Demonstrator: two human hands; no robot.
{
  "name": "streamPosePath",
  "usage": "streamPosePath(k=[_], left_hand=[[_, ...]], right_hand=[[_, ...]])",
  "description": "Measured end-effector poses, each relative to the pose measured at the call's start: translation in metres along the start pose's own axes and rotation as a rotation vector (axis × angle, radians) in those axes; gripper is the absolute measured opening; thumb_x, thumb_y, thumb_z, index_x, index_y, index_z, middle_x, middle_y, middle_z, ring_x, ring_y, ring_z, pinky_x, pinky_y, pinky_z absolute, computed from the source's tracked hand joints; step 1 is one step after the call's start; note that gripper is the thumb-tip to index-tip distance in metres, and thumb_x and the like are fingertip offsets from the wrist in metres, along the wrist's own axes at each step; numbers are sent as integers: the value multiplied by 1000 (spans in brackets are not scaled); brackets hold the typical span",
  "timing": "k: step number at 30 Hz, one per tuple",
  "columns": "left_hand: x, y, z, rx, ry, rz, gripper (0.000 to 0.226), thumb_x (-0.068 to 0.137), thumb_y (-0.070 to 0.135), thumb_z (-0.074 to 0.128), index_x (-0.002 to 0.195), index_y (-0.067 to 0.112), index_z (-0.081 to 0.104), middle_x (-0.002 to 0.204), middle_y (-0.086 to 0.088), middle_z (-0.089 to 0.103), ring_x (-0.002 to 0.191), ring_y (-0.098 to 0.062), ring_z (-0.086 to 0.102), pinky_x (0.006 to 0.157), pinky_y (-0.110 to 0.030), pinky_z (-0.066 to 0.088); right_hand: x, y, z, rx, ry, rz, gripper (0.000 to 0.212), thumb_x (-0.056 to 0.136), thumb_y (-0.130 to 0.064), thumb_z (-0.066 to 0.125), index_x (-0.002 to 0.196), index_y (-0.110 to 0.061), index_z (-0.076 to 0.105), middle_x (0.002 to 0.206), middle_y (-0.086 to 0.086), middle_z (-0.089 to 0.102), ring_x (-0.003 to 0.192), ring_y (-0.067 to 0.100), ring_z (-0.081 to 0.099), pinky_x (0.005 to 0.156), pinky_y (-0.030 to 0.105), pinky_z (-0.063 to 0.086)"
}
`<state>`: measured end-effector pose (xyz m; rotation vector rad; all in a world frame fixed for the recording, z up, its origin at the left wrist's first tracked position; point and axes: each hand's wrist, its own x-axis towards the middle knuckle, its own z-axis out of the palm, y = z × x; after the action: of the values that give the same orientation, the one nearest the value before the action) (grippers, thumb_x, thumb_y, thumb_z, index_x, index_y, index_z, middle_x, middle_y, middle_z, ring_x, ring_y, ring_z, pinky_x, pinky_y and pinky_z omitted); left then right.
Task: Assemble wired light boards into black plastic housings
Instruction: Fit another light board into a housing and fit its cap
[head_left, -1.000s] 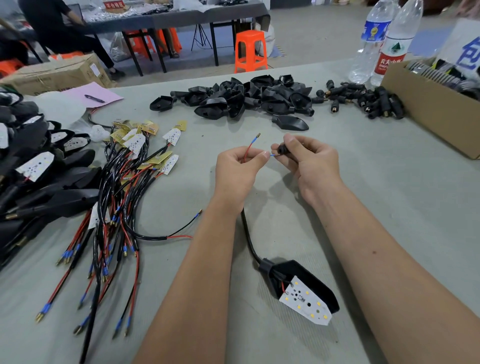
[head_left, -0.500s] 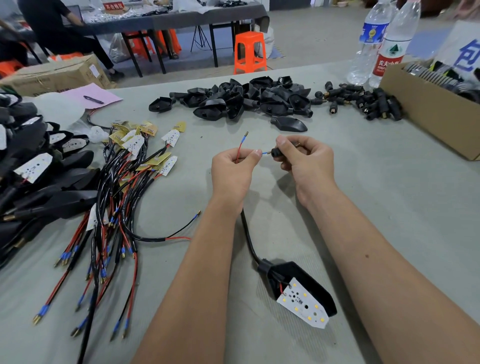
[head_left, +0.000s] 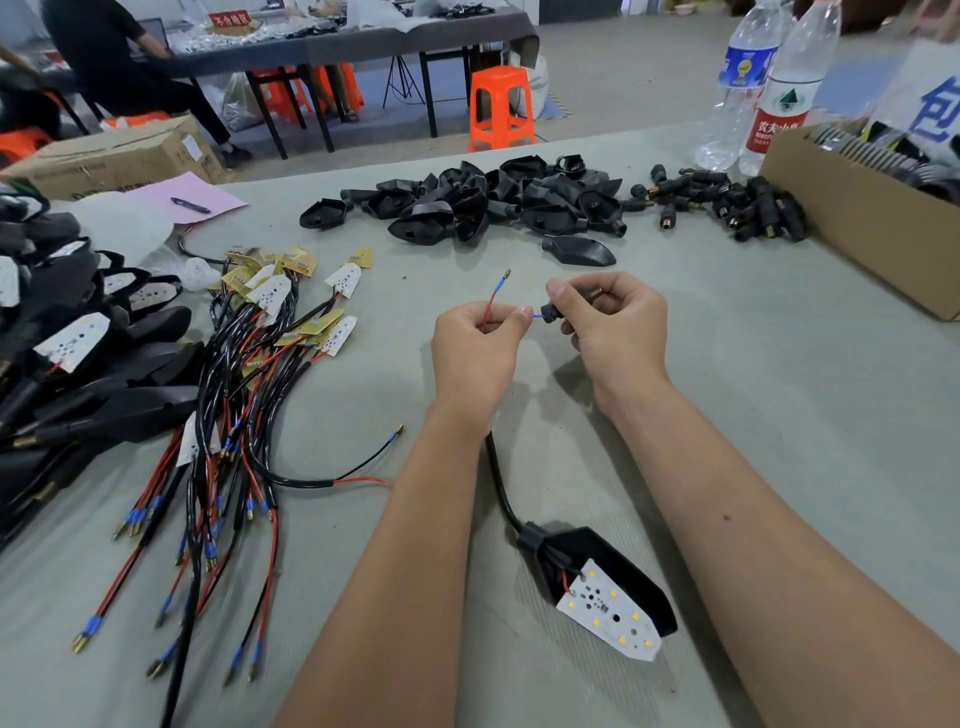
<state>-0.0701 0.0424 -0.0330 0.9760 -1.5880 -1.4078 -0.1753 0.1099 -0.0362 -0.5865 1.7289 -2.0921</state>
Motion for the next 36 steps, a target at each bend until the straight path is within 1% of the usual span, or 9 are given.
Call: streamPosePath(k=[3,6,9,13,15,19,25,30,36], left_hand=[[0,2,-1,-7,-58,-12,15,93,18,71,79,13,77,64,6,54,52,-5,42,53,-17,37],[0,4,-3,-25,-157,-26,20,92,5,64,86,16,79,59,17,58,52,1,46,52,-13,35],[0,3,-6,-23,-188,-26,24,94,2,64,88,20,80,59,12,55,55,-7,41,54,-18,36],[-2,2,-4,-112,-69,-39,5,88,7,77,88,12,76,74,-5,68,60,-11,51,60,-23,44],[-1,0,-4,-141,10,-64,10,85,8,81,89,9,72,76,-7,71,57,-10,54,60,-22,46],[2,-1,-4,-210,42,-104,19,83,7,83,93,4,67,80,-13,73,56,-12,57,62,-22,50],[3,2,-8,-302,-118,-161,9,94,-4,66,101,1,68,93,-12,79,79,-21,74,84,-28,59],[4,0,-10,-268,-75,-206,19,91,-1,72,109,-5,66,86,-11,76,84,-28,78,98,-41,58],[2,0,-9,-222,-92,-139,8,91,-3,71,97,-7,69,74,-8,75,68,-25,74,85,-37,63]], right_hand=[[0,1,0,14,23,-11,22,81,-18,87,91,-8,70,78,18,75,58,17,64,56,25,49],[0,2,0,47,57,-28,19,83,-14,85,91,-7,69,82,24,73,59,18,62,56,26,48],[1,1,0,80,65,-19,14,87,-13,81,93,-7,70,86,26,73,60,17,62,59,27,49],[2,-2,0,139,-18,35,2,97,-6,67,96,-7,69,94,29,73,58,14,60,56,24,49],[2,-2,0,117,-75,41,4,96,-3,66,97,-6,69,91,29,72,59,14,61,56,23,49],[2,-1,-1,115,-92,27,6,93,-2,71,99,-4,69,74,9,68,58,13,61,55,22,48],[5,1,-3,139,15,32,3,92,-5,73,93,-5,71,70,5,66,57,13,56,60,23,48],[5,-2,-4,292,53,81,9,95,-3,70,88,-8,69,77,8,68,58,10,57,60,22,49],[8,-3,-6,394,94,112,6,95,-4,71,91,-7,69,78,9,68,58,11,57,58,20,48]])
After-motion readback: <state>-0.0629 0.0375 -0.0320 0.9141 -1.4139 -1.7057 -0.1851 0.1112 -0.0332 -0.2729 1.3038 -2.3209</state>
